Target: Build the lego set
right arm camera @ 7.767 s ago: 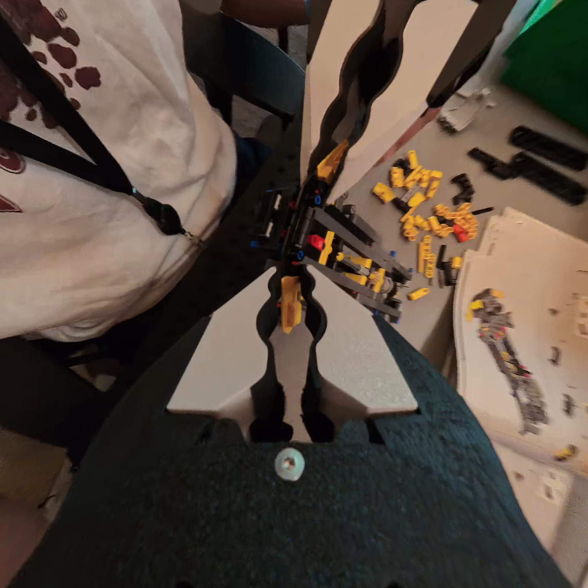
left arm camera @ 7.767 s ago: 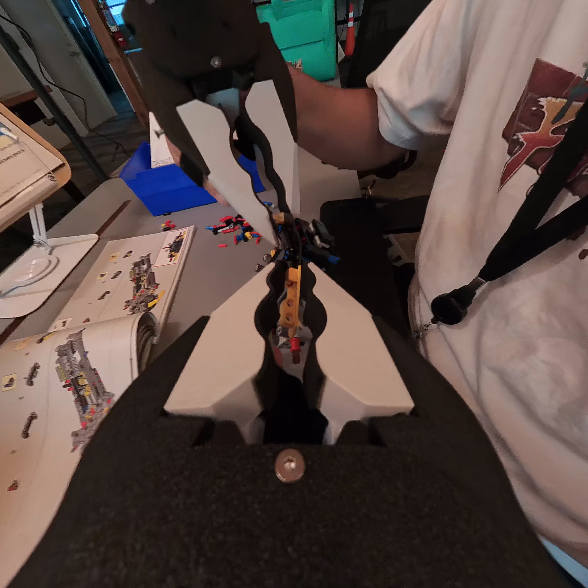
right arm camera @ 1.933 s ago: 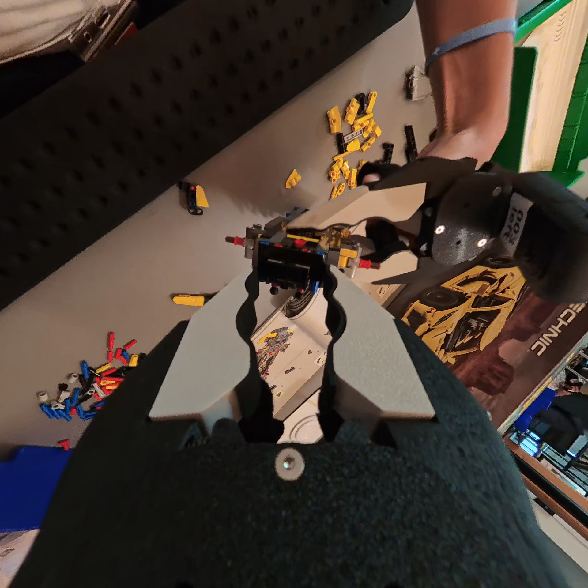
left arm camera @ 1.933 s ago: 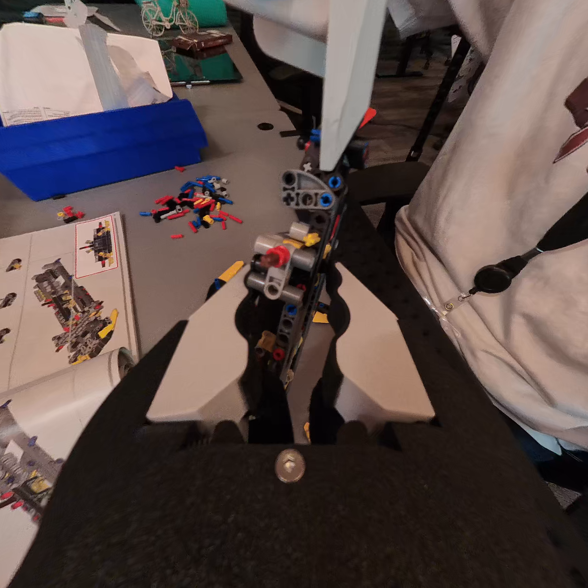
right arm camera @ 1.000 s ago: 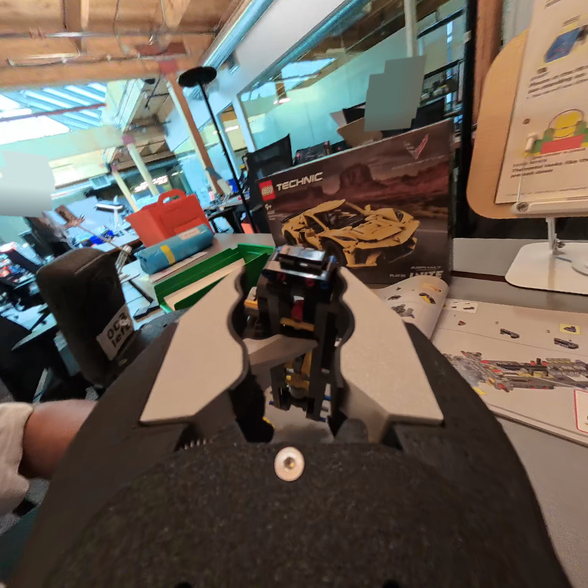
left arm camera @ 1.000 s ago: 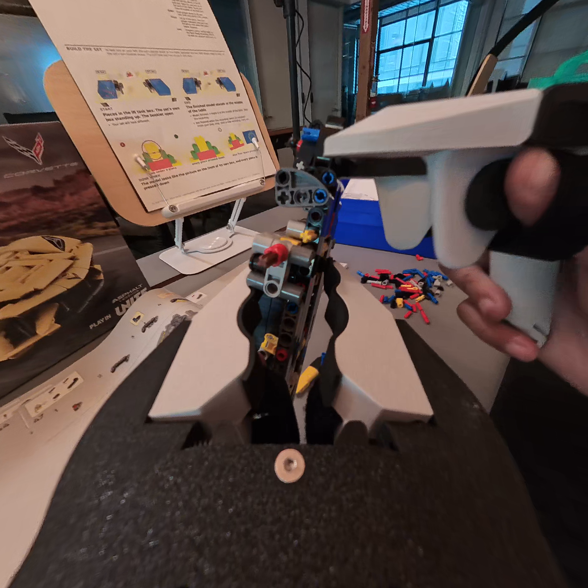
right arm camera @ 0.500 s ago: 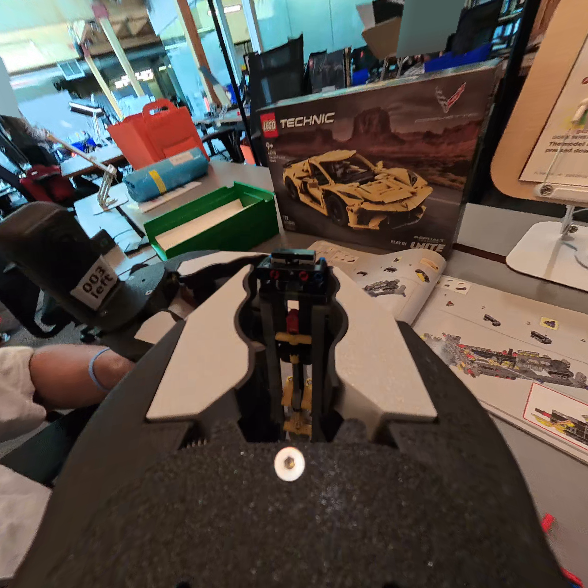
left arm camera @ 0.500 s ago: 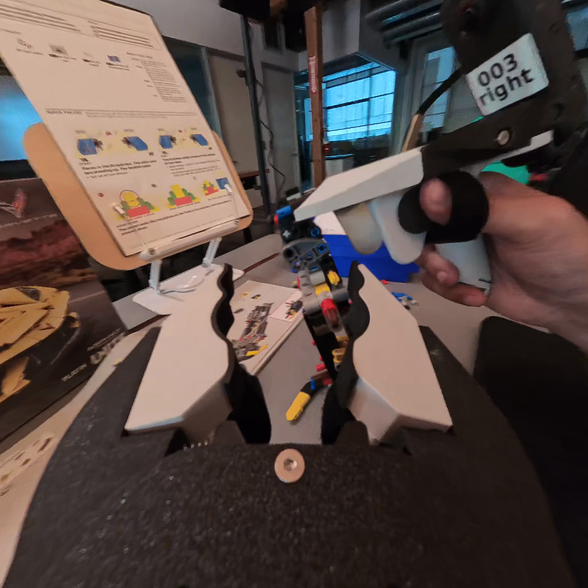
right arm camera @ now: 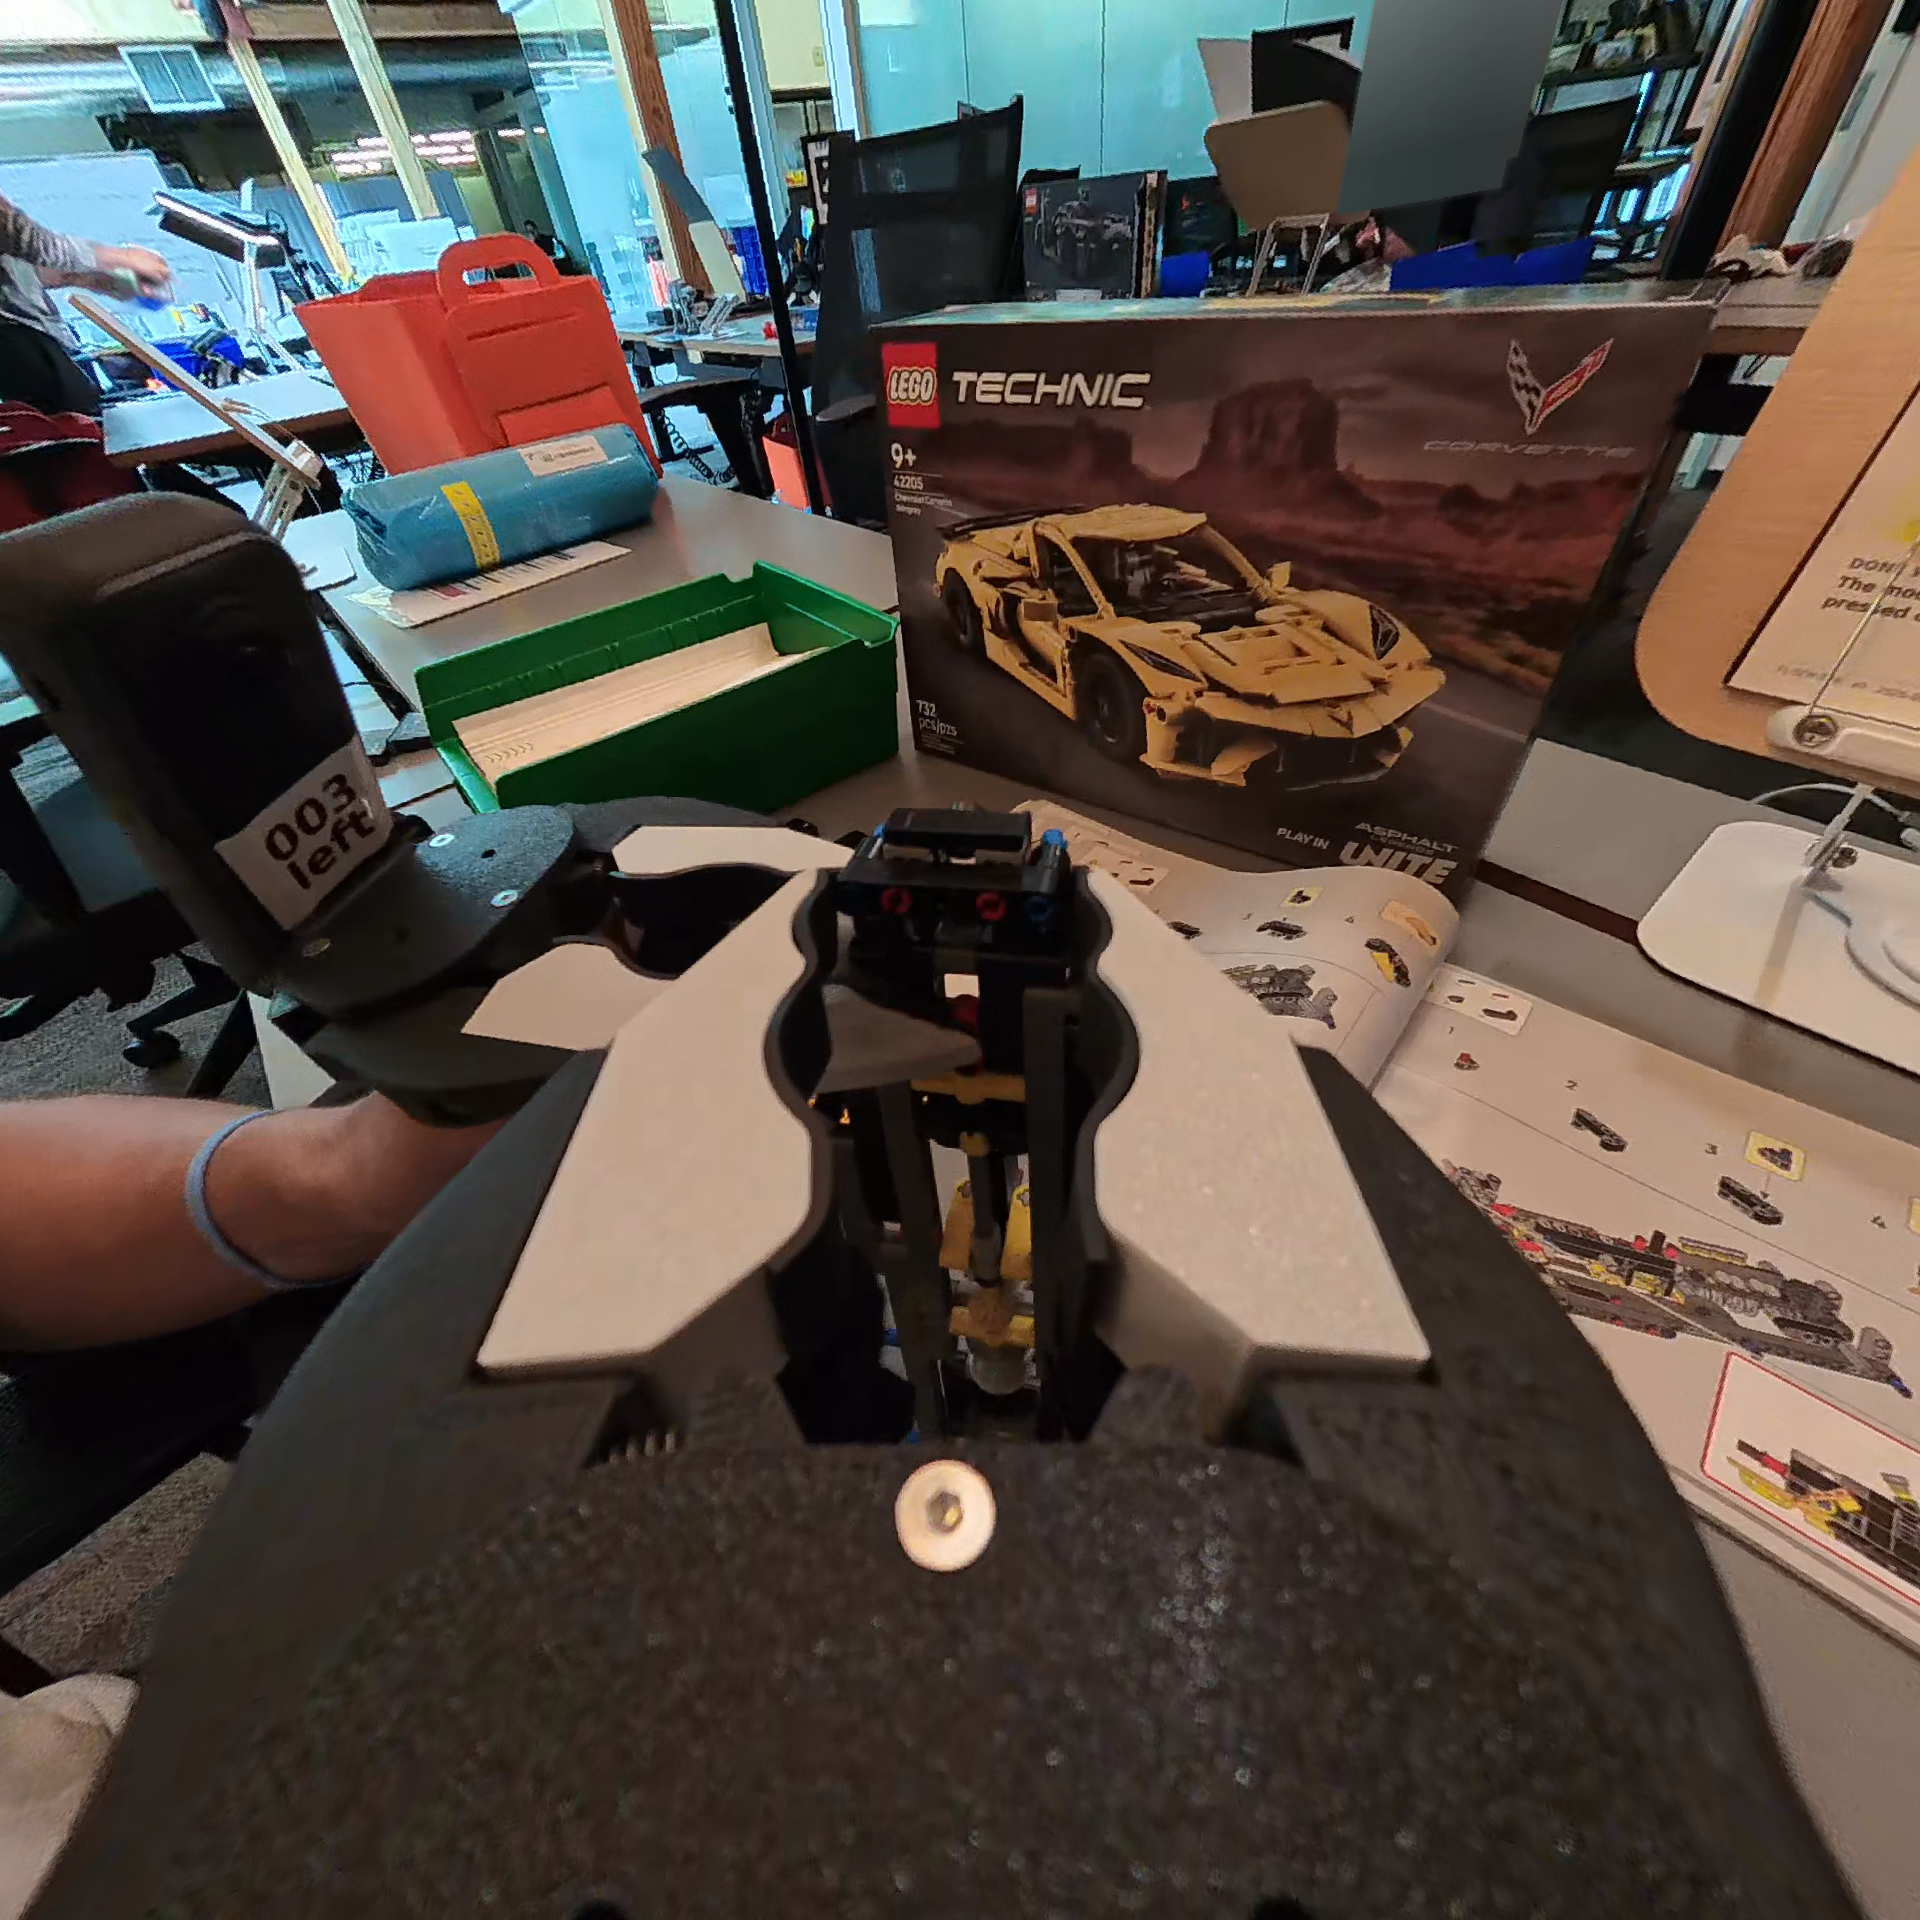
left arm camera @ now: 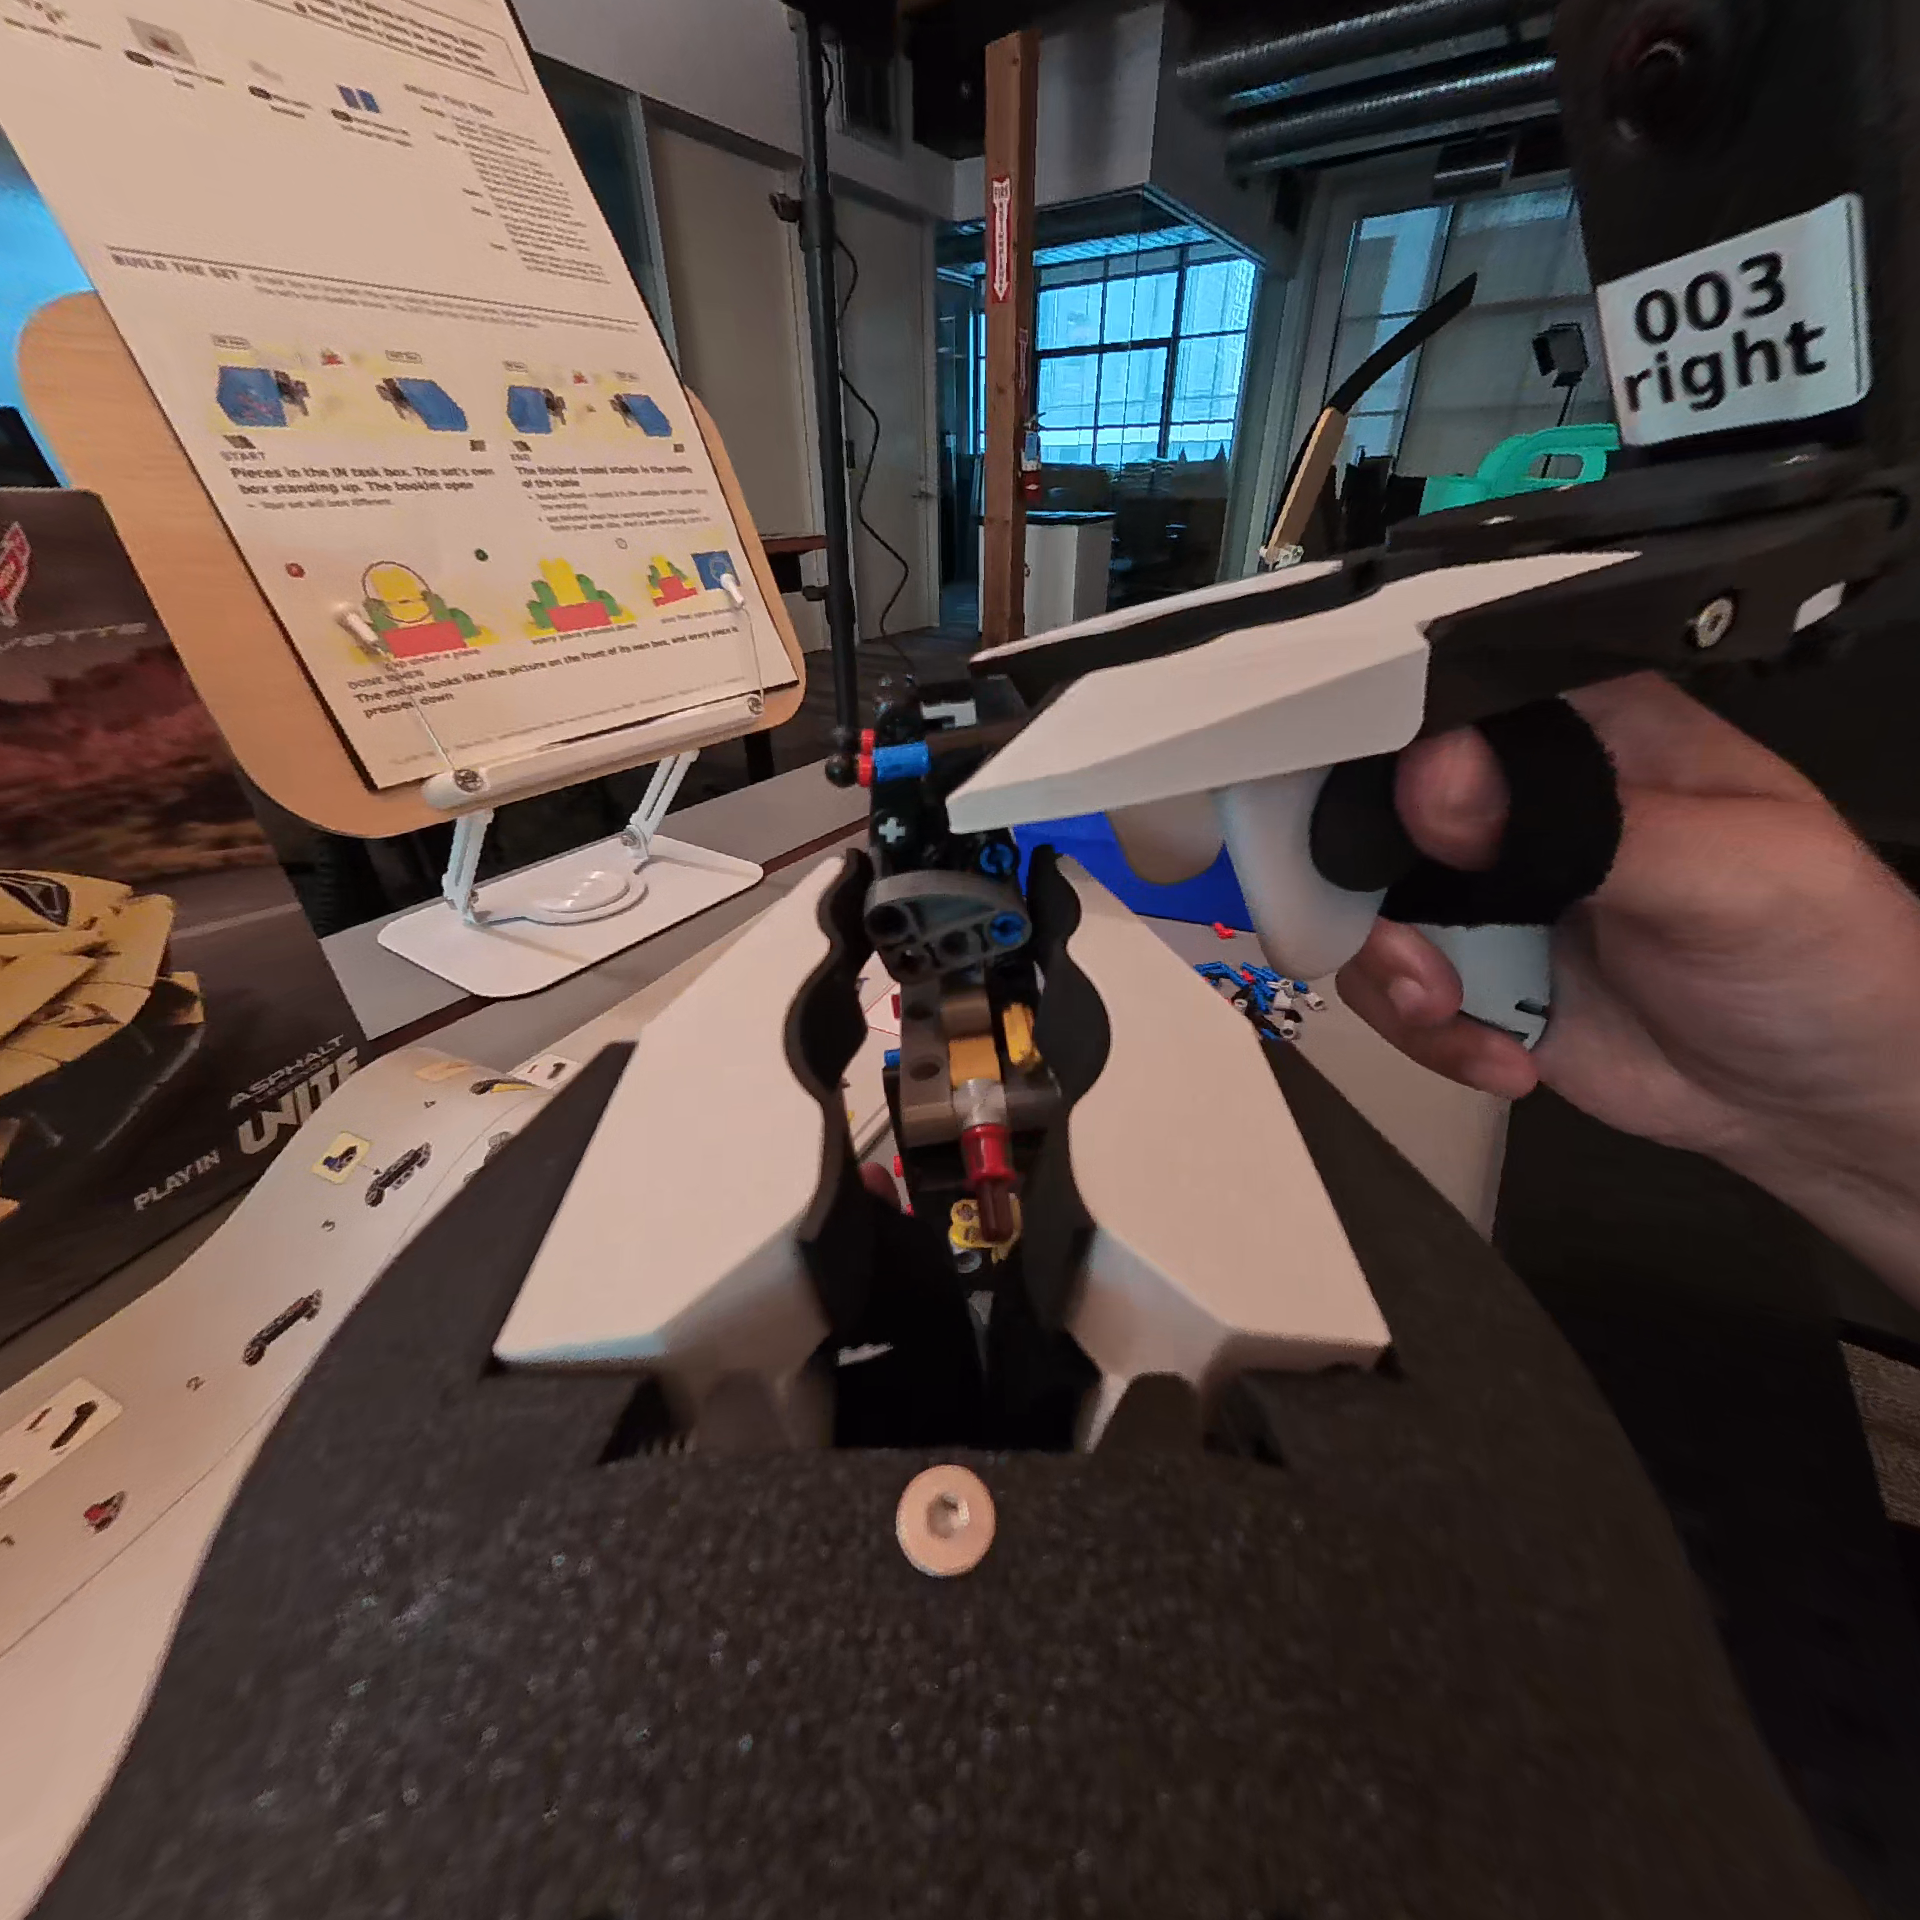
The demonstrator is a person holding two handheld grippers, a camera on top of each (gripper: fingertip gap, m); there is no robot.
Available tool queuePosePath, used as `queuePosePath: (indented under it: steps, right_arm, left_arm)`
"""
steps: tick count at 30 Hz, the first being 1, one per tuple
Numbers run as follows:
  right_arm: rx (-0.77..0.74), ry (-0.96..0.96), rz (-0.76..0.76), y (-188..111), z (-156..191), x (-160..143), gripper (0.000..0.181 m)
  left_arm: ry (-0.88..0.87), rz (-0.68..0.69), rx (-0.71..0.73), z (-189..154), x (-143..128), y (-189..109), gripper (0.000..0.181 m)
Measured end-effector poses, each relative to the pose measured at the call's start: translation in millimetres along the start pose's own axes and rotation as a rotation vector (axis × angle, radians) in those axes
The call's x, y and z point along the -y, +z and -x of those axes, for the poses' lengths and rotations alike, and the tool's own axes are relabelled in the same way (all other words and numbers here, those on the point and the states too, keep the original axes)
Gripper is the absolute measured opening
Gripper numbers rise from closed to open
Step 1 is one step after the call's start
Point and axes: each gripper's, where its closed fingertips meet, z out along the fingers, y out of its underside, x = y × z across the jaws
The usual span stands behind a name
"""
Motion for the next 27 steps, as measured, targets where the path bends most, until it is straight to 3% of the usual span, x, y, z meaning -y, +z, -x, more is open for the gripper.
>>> queuePosePath:
  steps: [10,19,23,27]
  right_arm:
    - [0.012,0.011,0.039,2.2,-2.4,-1.2,0.042]
    - [-0.187,-0.066,0.128,-2.1,-3.7,-1.1,0.042]
    - [-0.097,0.018,0.106,-2.3,-2.3,-1.4,0.042]
    - [-0.098,-0.170,0.118,-5.4,-1.4,-1.0,0.042]
  left_arm:
    - [-0.031,0.018,0.003,5.5,-1.5,1.0,0.027]
    - [-0.024,0.013,0.041,7.5,-0.3,0.5,0.026]
    - [-0.018,0.016,0.041,8.1,-0.7,-0.5,0.024]
    - [-0.018,0.015,-0.017,4.3,-0.5,-0.2,0.023]
